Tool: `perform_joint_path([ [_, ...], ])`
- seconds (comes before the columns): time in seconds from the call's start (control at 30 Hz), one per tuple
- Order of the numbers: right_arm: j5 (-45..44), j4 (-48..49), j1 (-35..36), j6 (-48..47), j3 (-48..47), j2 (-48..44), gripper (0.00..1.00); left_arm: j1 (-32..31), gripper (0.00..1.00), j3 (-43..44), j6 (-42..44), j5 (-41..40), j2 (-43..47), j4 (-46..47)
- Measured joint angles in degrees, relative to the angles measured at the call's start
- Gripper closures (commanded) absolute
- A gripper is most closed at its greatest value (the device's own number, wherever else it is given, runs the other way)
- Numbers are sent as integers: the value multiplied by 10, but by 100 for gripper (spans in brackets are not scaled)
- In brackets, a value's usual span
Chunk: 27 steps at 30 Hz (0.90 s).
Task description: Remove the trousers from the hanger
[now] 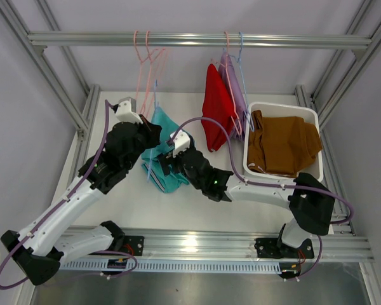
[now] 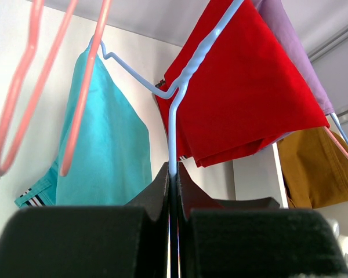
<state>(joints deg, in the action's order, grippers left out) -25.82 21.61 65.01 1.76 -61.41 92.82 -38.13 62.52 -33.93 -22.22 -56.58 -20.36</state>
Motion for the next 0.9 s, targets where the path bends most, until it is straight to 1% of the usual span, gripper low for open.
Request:
perform_joint_path([
  [0.13,-8,6,-4,0,-12,12,15,0,100,0,0,1,0,0],
  [0.3,-19,37,-3,-5,-14,33,18,0,100,0,0,4,-3,0],
  [0.37,-32,68,5,-22,-11,44,19,0,99,0,0,5,-5,0],
  [0.57,-90,214,43,-106,23,93,20,0,99,0,0,10,-6,-1],
  [0.67,-114,266,58,-140,33,117,23,0,100,0,1,10,-6,-7],
  [0.9,-143,330,62,-179,46,128,25,0,100,0,2,10,-6,-6],
])
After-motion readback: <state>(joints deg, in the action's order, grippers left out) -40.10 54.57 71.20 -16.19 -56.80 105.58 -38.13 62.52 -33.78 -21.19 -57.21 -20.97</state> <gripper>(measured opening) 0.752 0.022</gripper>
